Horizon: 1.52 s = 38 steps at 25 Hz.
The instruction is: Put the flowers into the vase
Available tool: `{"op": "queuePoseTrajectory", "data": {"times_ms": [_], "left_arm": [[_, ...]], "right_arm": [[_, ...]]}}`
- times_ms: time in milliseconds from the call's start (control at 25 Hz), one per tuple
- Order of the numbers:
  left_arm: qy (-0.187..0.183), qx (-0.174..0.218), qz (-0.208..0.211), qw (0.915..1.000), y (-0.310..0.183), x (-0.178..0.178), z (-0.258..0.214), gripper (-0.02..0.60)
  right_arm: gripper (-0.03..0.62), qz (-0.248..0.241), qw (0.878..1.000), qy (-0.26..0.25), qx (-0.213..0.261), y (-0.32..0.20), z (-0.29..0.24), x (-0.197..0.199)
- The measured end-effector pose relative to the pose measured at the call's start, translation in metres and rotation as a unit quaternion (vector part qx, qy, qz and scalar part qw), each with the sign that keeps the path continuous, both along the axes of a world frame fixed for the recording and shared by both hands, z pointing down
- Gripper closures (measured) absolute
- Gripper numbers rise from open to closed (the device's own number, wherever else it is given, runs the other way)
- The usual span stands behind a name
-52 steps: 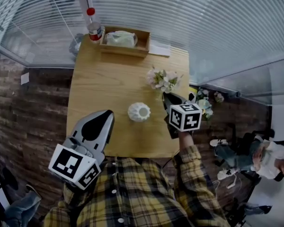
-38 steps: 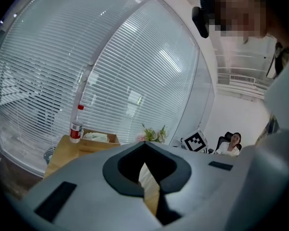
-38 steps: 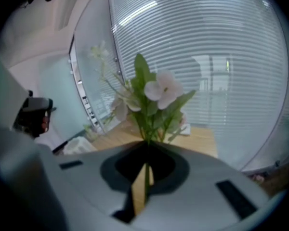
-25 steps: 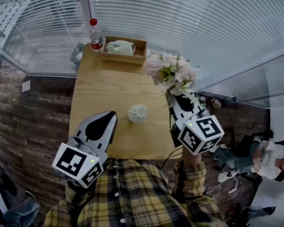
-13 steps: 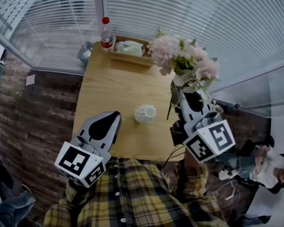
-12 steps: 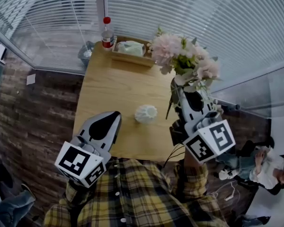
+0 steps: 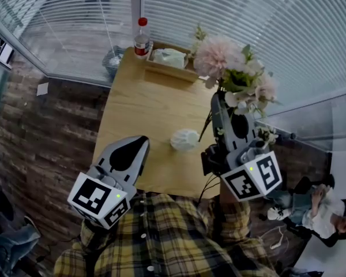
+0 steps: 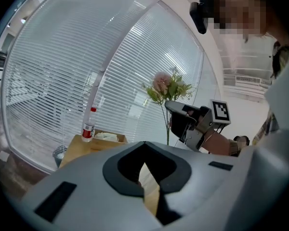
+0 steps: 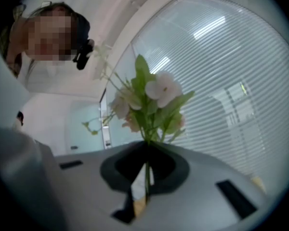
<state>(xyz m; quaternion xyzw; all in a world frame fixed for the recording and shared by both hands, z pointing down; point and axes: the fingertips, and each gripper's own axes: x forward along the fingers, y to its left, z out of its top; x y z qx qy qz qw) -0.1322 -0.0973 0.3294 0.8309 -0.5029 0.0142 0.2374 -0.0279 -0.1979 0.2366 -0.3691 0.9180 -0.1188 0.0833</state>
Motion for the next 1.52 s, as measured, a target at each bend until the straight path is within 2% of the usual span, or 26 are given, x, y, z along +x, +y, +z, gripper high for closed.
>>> {"op": "queuePoseTrajectory", "data": {"times_ms": [240,640,800,1000,1280,1520], "left_arm": [[0.002,-0.003,-0.003,1.0,-0.001,-0.002,0.003,0.572],[-0.001,-0.012,-0.007,0.9999,0.0,-0.008,0.009,0.572],[-0.001,-0.016,0.0,0.9999,0.001,-0.003,0.011,0.572],[0.001,-0.018,0.012,0.9998,-0.002,0.006,0.014,0.572],[0.005,-0.018,0.028,0.9994,-0.009,0.018,0.014,0.572],[0.008,-0.015,0.043,0.9989,-0.014,0.03,0.012,0.571]], "right_arm": [[0.574,-0.003,1.0,-0.022,0.006,0.001,-0.013,0.001],[0.574,0.003,0.999,-0.034,0.009,0.008,0.022,0.009],[0.572,-0.012,0.999,-0.048,0.022,0.02,0.032,0.013],[0.572,-0.018,1.0,-0.022,0.013,0.03,0.05,0.015],[0.571,-0.037,0.999,-0.001,-0.037,0.041,0.063,0.018],[0.565,-0.053,0.994,0.051,-0.078,0.052,0.079,0.016]]}}
